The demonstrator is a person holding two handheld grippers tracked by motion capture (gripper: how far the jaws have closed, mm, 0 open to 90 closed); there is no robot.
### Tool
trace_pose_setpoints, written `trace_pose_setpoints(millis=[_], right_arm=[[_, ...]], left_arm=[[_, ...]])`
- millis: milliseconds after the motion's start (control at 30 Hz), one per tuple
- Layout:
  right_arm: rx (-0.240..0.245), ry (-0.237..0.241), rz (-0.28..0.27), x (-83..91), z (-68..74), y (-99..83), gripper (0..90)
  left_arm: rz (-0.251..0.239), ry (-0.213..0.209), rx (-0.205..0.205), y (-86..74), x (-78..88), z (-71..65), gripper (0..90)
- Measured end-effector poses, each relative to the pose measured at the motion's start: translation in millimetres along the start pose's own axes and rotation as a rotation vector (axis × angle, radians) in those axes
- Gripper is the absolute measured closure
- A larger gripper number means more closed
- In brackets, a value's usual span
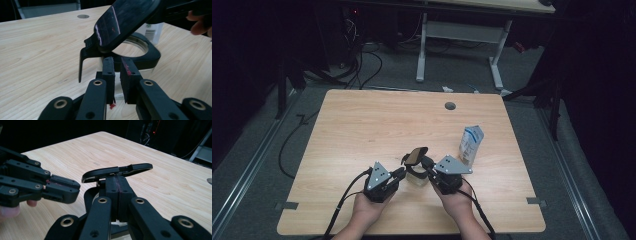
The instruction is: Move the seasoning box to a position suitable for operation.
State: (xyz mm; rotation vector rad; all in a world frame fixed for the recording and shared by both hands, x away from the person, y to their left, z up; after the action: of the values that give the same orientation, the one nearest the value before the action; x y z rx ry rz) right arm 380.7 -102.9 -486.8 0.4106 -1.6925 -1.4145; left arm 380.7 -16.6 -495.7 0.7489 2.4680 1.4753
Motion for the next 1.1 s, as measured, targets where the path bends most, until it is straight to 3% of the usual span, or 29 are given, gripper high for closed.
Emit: trace_pose_setpoints(millis=[400, 567, 867, 1100], right_arm=[[0.015, 0.015, 0.013, -5.8, 3.1, 9.5, 89.8], [0.012, -0.011, 0.015, -2.7, 0.0, 5.1, 89.8], [-0.030, -0.018, 0.046, 3.3, -10.7, -26.8, 89.8], [-0.049, -0.021, 0.044, 3.1, -15.4, -33.4, 89.9]], left_arm=[[-0.034, -0.035, 0.005, 6.5, -9.4, -25.4, 81.3], [-0.041, -0.023, 0.014, 7.6, -14.3, -25.7, 81.5], [-0.059, -0.015, 0.015, 12.2, -15.8, -24.7, 81.9], [-0.074, 0.001, 0.022, 18.1, -18.1, -20.8, 81.7]])
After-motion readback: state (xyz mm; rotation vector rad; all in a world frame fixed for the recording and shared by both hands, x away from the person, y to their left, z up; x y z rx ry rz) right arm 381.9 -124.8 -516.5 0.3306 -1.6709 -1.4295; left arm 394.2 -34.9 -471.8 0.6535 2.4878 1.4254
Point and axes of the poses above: each handheld gripper's, and its own axes: x roughly backward along the jaws, y roughly out of its top, z roughly to its left, the point moved 8 cm from there along -x, roughly forward along the jaws, and after that the axes turned 13 degrees about y, right-handed, at the moved point
